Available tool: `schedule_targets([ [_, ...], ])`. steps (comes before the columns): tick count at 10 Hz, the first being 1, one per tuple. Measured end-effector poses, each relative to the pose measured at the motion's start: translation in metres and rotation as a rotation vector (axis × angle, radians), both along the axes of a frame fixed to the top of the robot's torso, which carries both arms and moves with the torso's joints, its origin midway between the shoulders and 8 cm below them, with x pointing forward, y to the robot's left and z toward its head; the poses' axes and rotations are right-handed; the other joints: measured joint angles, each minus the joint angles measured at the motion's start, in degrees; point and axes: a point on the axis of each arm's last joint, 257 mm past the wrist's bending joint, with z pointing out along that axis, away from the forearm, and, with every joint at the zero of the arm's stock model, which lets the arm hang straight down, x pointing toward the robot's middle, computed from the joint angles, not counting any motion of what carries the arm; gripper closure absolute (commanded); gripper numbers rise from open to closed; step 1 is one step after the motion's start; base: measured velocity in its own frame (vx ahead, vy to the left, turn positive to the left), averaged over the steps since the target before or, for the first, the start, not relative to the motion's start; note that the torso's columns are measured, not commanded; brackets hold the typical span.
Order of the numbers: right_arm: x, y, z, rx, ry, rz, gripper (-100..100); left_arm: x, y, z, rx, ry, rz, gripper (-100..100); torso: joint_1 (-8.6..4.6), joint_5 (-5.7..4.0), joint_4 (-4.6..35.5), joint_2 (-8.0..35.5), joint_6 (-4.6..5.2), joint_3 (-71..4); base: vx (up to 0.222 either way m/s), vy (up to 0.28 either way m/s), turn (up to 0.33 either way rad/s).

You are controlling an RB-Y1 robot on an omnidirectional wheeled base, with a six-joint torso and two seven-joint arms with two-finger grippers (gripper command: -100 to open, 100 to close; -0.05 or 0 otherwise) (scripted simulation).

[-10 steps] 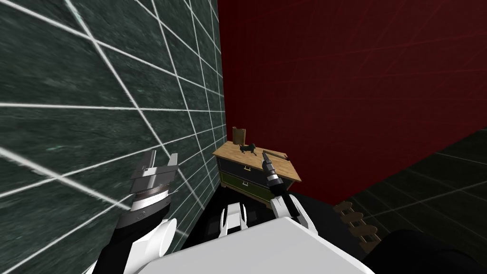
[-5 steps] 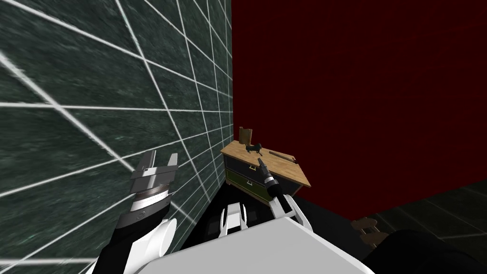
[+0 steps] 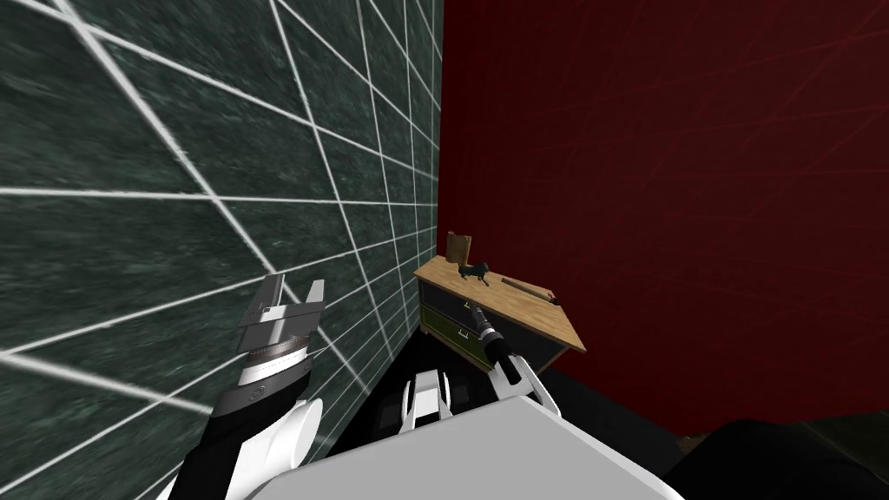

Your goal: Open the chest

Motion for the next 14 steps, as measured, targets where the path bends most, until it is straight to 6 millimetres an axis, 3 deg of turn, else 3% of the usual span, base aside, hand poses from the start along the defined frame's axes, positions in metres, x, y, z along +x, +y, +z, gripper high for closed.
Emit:
schedule_targets([
  [8, -0.016, -0.019, -0.087, -0.17, 0.243, -0.035, -100, 0.0, 0.0, 0.0, 0.0, 0.0, 0.0, 0, 0.06, 0.0, 0.0, 0.0, -0.08, 0.0, -0.016, 0.025, 0.149],
  [14, -0.046, -0.046, -0.158, -0.333, 0.461, -0.08, -100, 0.0, 0.0, 0.0, 0.0, 0.0, 0.0, 0, 0.04, 0.01, 0.0, 0.0, -0.01, 0.0, -0.011, 0.027, 0.127],
])
